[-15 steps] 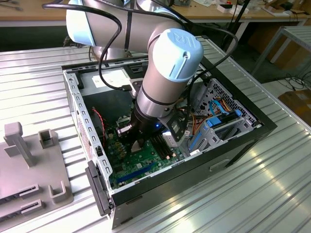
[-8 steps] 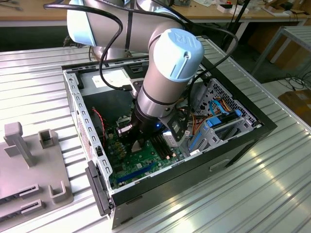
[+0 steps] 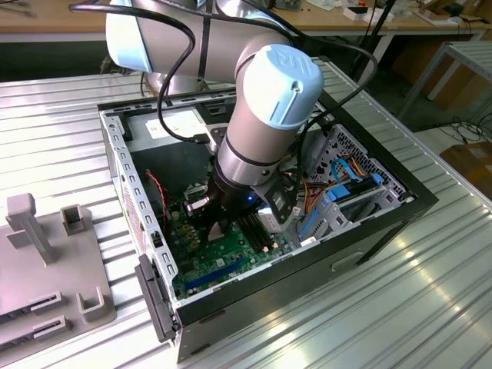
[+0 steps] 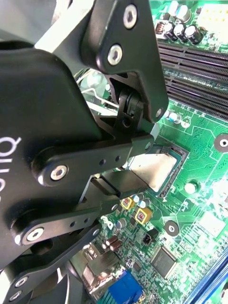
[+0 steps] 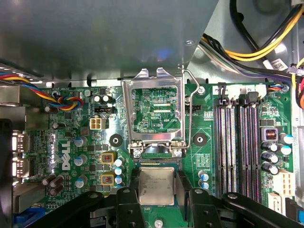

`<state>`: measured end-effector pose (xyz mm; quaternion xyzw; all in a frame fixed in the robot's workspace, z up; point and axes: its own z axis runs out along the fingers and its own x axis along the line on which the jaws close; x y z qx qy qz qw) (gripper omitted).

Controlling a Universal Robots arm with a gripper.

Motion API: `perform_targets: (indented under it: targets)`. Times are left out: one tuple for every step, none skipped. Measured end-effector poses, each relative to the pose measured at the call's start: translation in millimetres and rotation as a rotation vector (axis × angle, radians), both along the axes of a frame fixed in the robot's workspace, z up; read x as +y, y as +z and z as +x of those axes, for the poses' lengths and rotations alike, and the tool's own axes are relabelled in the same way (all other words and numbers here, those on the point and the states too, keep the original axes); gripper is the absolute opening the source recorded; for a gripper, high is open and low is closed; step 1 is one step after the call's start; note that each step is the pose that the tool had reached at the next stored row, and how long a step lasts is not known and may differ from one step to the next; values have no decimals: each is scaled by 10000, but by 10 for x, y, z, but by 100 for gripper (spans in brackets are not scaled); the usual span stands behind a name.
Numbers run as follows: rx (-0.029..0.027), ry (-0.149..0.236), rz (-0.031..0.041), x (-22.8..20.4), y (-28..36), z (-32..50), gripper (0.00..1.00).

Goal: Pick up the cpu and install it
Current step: 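Place the cpu into insertion slot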

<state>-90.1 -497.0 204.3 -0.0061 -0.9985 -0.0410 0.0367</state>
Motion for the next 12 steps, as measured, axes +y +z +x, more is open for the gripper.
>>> perform_targets:
  targets:
    - [1, -1, 0, 1, 14, 0, 41]
    - [1, -2, 1, 1, 14, -1, 41]
    - [1, -2, 1, 1, 14, -1, 41]
    - [1, -2, 1, 0, 15, -1, 41]
    - [1, -2, 4, 0, 15, -1, 41]
    - [2, -2, 6, 0, 15, -1, 41]
    - [3, -2, 10, 0, 13, -2, 41]
    - [2, -3, 15, 0, 10, -2, 41]
    - [2, -3, 16, 0, 6, -2, 41]
    - [2, -3, 18, 0, 0, -2, 41]
    - [2, -2, 18, 0, -6, -1, 41]
    - [3, -2, 17, 0, -11, -1, 41]
